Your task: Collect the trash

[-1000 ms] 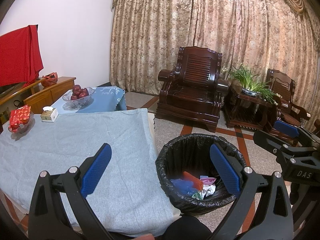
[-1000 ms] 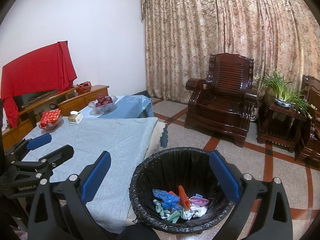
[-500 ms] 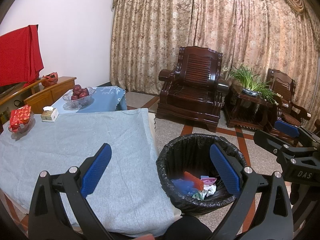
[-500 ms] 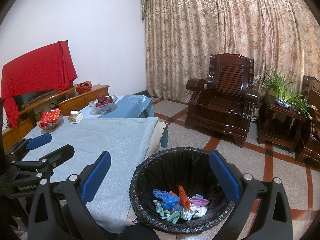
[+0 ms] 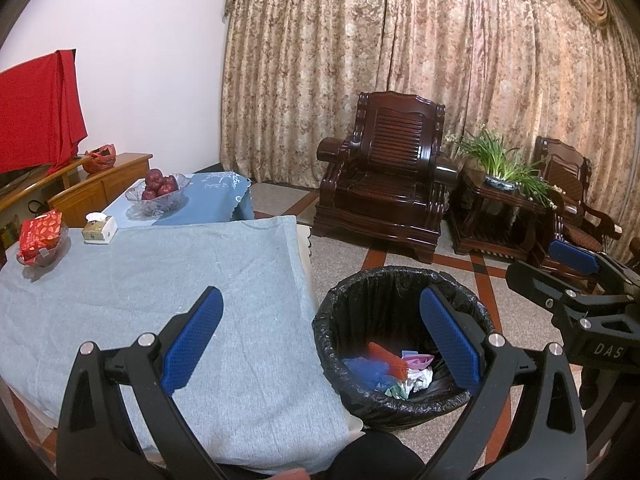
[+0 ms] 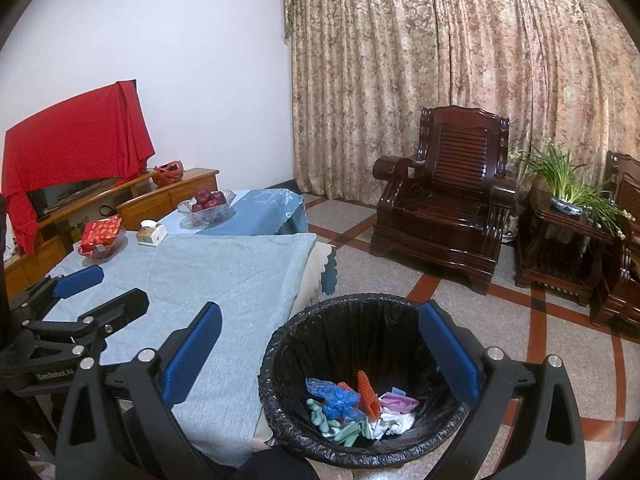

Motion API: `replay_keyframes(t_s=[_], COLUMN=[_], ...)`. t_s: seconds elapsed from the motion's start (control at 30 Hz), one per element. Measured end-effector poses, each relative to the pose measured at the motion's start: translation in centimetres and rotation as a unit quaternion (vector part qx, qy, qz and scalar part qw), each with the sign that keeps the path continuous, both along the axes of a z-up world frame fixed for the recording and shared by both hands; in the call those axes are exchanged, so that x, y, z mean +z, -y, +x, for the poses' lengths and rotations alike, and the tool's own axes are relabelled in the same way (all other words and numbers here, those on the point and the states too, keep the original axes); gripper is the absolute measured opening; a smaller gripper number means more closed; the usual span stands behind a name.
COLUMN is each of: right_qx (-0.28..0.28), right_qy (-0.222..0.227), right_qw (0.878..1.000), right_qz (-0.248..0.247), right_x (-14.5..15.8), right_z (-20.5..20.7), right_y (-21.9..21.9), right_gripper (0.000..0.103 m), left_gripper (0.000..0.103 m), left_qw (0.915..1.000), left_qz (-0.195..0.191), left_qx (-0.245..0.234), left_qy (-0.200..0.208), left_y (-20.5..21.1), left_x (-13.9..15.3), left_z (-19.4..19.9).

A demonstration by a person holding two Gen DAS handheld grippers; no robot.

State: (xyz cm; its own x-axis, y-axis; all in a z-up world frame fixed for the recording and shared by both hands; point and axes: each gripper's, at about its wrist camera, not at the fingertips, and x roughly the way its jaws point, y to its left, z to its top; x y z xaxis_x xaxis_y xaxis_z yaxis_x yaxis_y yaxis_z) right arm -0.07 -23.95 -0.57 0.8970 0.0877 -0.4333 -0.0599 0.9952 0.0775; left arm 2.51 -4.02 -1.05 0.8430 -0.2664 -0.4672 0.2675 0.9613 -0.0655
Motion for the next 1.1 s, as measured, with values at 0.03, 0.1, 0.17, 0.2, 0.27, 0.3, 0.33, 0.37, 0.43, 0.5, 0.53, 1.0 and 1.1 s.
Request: replay_keyframes(t_s=[0.03, 0.1, 0.17, 0.2, 0.27, 0.3, 0.33, 0.37, 0.43, 0.5, 0.53, 1.0, 1.1], right_qx=[0.0, 0.0, 0.0, 0.0, 0.0, 0.0, 0.0, 0.0, 0.0, 0.0, 0.0, 0.0, 0.0], right_qy=[0.0, 0.0, 0.0, 0.0, 0.0, 0.0, -0.001, -0.001, -0.001, -0.001, -0.001, -0.002, -0.002], right_qw=[1.0, 1.0, 1.0, 1.0, 1.0, 1.0, 1.0, 1.0, 1.0, 1.0, 1.0, 1.0, 1.0], right_qz=[0.0, 0.0, 0.0, 0.0, 0.0, 0.0, 0.0, 0.0, 0.0, 0.0, -0.001, 0.0, -0.001], right_x=[0.0, 0.0, 0.1, 0.1, 0.0, 0.0, 0.1, 0.1, 0.1, 0.1, 0.1, 0.2, 0.1], right_z=[0.0, 0.0, 0.0, 0.0, 0.0, 0.0, 0.0, 0.0, 0.0, 0.0, 0.0, 0.0, 0.0], right_y=[0.0, 0.0, 0.0, 0.0, 0.0, 0.0, 0.0, 0.1, 0.1, 0.1, 0.1, 0.0, 0.1], right_gripper=[0.097, 0.097, 0.097, 0.097, 0.097, 0.097, 0.097, 0.097, 0.097, 0.097, 0.097, 0.097, 0.097], left_gripper=[0.096, 0.096, 0.096, 0.096, 0.096, 0.096, 0.096, 0.096, 0.096, 0.096, 0.096, 0.096, 0.096], left_qw=[1.0, 1.0, 1.0, 1.0, 1.0, 1.0, 1.0, 1.0, 1.0, 1.0, 1.0, 1.0, 1.0], left_qz=[0.0, 0.0, 0.0, 0.0, 0.0, 0.0, 0.0, 0.0, 0.0, 0.0, 0.0, 0.0, 0.0], left_qx=[0.0, 0.0, 0.0, 0.0, 0.0, 0.0, 0.0, 0.0, 0.0, 0.0, 0.0, 0.002, 0.002], left_qy=[0.0, -0.001, -0.001, 0.0, 0.0, 0.0, -0.001, 0.0, -0.001, -0.001, -0.001, -0.004, -0.006], left_y=[0.0, -0.1, -0.1, -0.1, -0.1, 0.0, 0.0, 0.0, 0.0, 0.0, 0.0, -1.0, -1.0], left_x=[0.0, 0.1, 0.1, 0.1, 0.1, 0.0, 0.1, 0.0, 0.1, 0.1, 0.0, 0.0, -0.1], left_z=[0.0, 0.1, 0.0, 0.0, 0.0, 0.0, 0.0, 0.0, 0.0, 0.0, 0.0, -0.1, 0.0])
